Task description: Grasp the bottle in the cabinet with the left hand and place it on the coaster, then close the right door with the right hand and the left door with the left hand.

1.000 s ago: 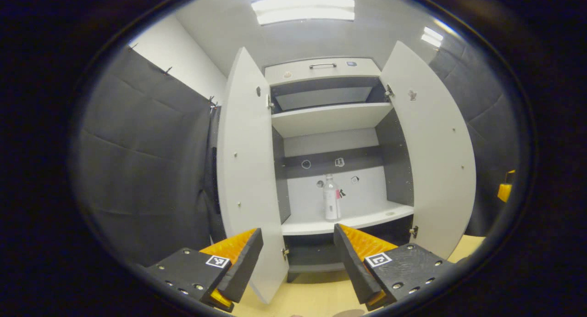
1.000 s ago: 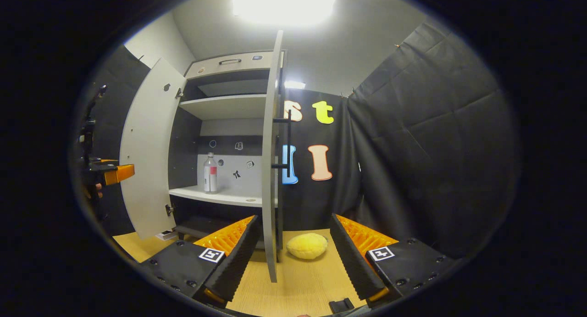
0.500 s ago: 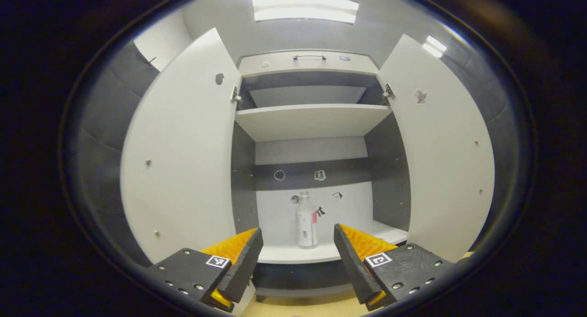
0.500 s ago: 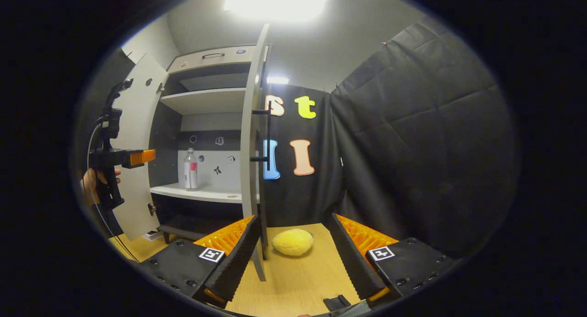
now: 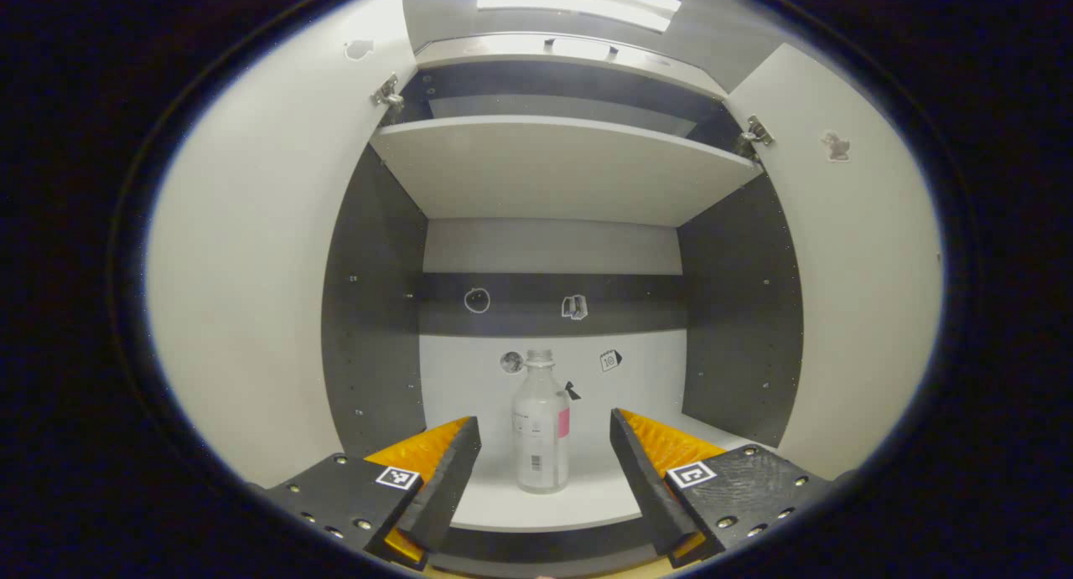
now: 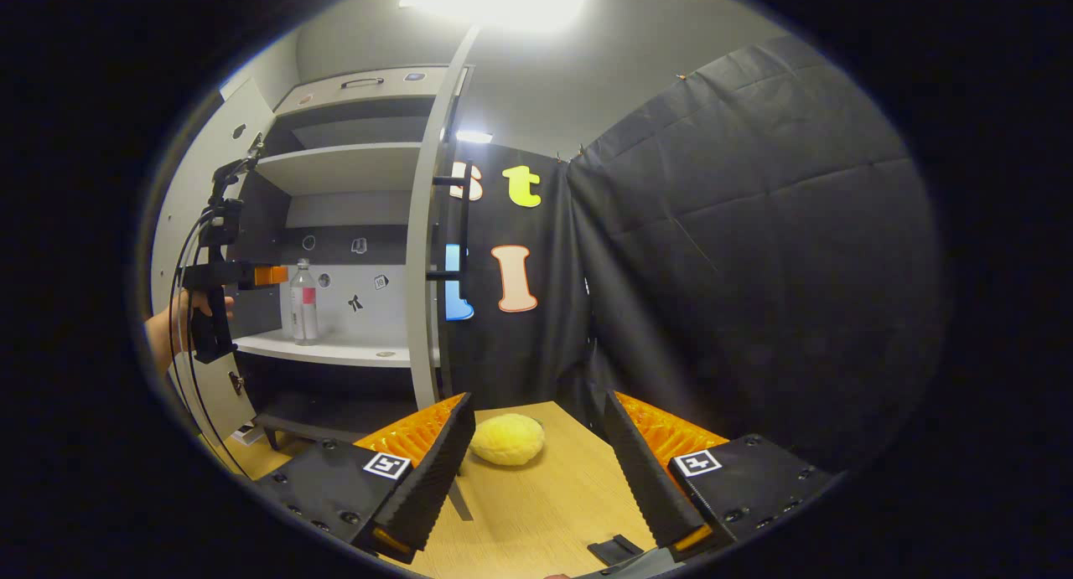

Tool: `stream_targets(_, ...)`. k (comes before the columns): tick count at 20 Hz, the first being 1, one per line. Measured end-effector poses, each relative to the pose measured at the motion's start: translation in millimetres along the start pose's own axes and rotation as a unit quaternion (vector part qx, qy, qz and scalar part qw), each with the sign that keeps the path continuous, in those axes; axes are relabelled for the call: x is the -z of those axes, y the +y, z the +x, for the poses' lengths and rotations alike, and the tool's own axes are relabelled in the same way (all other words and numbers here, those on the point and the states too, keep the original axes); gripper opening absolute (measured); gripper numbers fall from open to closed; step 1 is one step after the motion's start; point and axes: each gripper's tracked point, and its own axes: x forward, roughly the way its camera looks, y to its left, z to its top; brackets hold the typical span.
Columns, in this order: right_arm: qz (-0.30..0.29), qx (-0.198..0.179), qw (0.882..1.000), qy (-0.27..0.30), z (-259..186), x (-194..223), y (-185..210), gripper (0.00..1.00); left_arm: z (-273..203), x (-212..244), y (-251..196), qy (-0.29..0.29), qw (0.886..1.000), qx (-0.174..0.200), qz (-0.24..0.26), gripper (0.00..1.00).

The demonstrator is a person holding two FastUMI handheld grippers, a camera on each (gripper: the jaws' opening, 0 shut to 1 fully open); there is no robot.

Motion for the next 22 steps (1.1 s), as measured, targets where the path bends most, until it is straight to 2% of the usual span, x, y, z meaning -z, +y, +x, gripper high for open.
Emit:
stream_targets(2, 0.001, 0.015, 1.0, 0.003, 3, 2, -1, 0.98, 21, 13, 5, 0.007, 1.0, 0.0, -0.001, 0.97)
stream_targets(3, 0.0, 0.02, 1.0, 0.005, 8, 4, -3, 0.93, 31, 21, 7, 0.013, 1.0, 0.001, 0.004, 0.97)
stream_targets(4, -0.001, 0.025, 1.0, 0.007, 10, 5, -4, 0.98, 42, 26, 7, 0.019, 1.0, 0.003, 0.009, 0.97)
stream_targets(5, -0.004, 0.029, 1.0, 0.01, 10, 8, -7, 0.98, 52, 31, 7, 0.023, 1.0, 0.004, 0.015, 0.97)
stream_targets(6, -0.007, 0.033, 0.999, 0.011, 11, 9, -8, 0.93, 59, 35, 6, 0.026, 0.999, 0.005, 0.02, 0.91)
stream_targets(7, -0.01, 0.038, 0.999, 0.012, 11, 10, -9, 0.98, 66, 42, 6, 0.03, 0.999, 0.005, 0.023, 0.91)
stream_targets(9, -0.014, 0.043, 0.999, 0.013, 13, 11, -9, 0.98, 80, 55, 4, 0.044, 0.999, 0.008, 0.019, 0.91)
stream_targets(13, -0.013, 0.049, 0.999, 0.019, 15, 15, -12, 0.98, 105, 77, 3, 0.079, 0.997, 0.01, 0.008, 0.91)
stream_targets(14, -0.013, 0.05, 0.998, 0.02, 15, 14, -12, 0.98, 108, 80, 2, 0.085, 0.996, 0.01, 0.006, 0.97)
stream_targets(17, -0.012, 0.05, 0.998, 0.019, 18, 14, -15, 0.98, 114, 83, 4, 0.086, 0.996, 0.006, 0.008, 0.77)
stream_targets(18, -0.011, 0.049, 0.999, 0.018, 18, 14, -16, 0.98, 113, 82, 4, 0.086, 0.996, 0.007, 0.007, 0.78)
stream_targets(19, -0.011, 0.048, 0.999, 0.017, 18, 14, -15, 0.98, 111, 80, 4, 0.086, 0.996, 0.007, 0.005, 0.71)
stream_targets(22, -0.007, 0.038, 0.999, 0.015, 15, 15, -15, 0.98, 91, 64, 6, 0.066, 0.998, 0.005, 0.0, 0.71)
